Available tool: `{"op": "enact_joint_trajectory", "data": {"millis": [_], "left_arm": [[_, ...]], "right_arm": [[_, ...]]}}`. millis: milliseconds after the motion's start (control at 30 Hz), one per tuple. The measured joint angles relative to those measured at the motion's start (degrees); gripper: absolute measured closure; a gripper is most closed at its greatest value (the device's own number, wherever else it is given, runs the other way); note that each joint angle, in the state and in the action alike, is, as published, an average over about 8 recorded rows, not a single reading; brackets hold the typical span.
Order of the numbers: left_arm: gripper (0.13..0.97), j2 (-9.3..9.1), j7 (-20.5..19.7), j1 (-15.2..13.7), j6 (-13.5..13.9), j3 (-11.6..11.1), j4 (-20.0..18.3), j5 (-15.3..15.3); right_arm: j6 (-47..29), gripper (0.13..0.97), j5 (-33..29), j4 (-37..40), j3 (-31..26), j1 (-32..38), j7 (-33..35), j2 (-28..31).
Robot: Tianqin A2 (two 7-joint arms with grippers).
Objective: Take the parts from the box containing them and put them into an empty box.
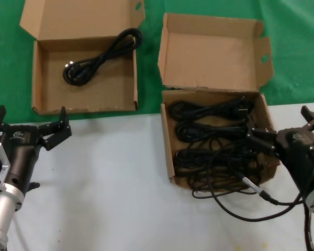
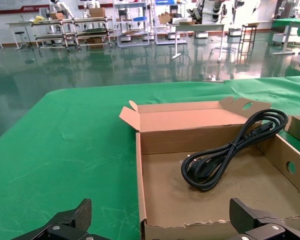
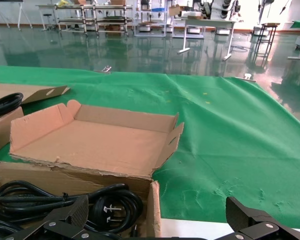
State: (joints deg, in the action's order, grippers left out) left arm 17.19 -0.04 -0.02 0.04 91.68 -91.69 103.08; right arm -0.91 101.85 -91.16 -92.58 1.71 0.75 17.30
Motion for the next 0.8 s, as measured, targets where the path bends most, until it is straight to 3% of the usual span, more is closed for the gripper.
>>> {"op": "enact_joint_trajectory", "data": {"millis": [800], "left_arm": [[0.132,0.0,0.0,0.0,0.0,0.0,0.0,0.0]], "right_arm": [[0.0,0.129,0.0,0.0,0.0,0.0,0.0,0.0]]}}
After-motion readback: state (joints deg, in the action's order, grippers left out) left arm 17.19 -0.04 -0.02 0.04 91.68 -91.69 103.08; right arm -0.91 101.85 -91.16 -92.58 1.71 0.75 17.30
